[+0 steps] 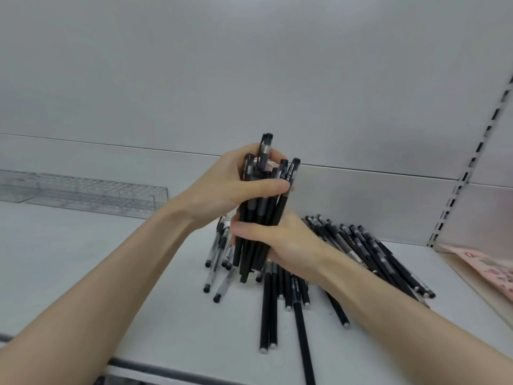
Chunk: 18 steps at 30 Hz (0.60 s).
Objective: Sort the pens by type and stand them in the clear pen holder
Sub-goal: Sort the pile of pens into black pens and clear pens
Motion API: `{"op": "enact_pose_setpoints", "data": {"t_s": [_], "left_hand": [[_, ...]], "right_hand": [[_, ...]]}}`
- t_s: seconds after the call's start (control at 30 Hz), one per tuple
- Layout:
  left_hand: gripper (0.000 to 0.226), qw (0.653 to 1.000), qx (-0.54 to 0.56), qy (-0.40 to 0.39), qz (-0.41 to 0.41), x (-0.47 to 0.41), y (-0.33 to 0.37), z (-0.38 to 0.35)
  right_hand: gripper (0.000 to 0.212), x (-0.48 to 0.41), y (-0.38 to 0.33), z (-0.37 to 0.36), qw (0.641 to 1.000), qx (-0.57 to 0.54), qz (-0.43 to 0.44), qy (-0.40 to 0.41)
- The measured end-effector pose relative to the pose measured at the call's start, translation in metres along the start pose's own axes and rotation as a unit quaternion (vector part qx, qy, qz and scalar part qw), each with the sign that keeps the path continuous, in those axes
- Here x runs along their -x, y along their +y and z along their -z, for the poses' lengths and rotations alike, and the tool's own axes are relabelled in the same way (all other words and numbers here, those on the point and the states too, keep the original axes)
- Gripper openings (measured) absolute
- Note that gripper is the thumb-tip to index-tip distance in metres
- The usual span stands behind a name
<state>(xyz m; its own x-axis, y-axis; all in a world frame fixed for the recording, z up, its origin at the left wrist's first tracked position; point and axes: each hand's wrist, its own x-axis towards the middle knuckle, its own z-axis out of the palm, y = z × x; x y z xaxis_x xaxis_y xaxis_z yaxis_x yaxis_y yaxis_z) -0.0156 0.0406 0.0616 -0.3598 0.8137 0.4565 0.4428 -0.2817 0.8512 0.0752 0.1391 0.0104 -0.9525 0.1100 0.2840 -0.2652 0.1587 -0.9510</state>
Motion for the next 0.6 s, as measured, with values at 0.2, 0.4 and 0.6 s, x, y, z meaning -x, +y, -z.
{"op": "enact_pose_setpoints", "data": {"t_s": [0.2, 0.4, 0.6], "left_hand": [[0.033, 0.999, 0.009, -0.025, 0.04, 0.016, -0.015, 0.002], [0.041, 0.999, 0.036, 0.0, 0.024, 0.016, -0.017, -0.002], [0.038, 0.999, 0.006, -0.002, 0.05, 0.013, -0.025, -0.007]], "right_hand": [[0.01, 0.003, 0.004, -0.004, 0.992, 0.125, -0.02, -0.017], [0.009, 0.003, 0.0, 0.003, 0.987, 0.146, -0.06, -0.033], [0.021, 0.005, 0.007, 0.005, 0.99, 0.128, -0.053, -0.007]]}}
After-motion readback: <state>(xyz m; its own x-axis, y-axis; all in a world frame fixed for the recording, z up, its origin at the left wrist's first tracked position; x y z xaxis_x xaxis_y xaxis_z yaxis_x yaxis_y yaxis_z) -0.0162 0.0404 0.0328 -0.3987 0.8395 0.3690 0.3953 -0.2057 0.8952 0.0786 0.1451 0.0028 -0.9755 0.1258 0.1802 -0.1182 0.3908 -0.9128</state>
